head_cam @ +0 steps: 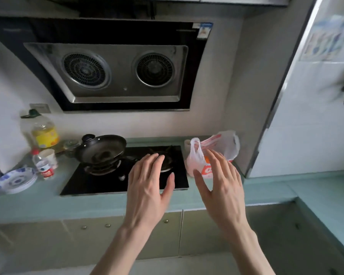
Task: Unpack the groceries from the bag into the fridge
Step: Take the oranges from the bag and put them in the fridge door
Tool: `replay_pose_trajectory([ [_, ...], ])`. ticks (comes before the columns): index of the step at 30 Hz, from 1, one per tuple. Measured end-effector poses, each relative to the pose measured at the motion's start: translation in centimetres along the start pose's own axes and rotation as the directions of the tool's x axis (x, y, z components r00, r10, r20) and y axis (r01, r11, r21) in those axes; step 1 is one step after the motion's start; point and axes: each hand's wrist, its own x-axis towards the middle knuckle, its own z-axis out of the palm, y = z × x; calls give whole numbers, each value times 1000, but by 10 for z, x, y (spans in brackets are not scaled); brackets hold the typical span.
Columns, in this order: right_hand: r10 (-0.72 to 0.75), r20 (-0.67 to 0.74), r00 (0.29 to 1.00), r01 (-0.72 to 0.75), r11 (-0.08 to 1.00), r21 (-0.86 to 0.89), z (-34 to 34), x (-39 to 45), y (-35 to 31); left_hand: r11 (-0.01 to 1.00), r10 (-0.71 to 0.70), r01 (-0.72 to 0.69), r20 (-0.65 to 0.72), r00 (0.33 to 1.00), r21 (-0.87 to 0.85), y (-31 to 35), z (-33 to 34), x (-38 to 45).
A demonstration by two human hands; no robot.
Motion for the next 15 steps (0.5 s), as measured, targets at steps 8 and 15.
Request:
replay_pose_trajectory([
  [8,115,-28,993,-117,989,-94,12,24,57,987,99,-88,76,992,-135,7,82,50],
  [15,204,49,978,-194,968,-160,37,40,125,968,142,-112,119,983,-226,24,161,87],
])
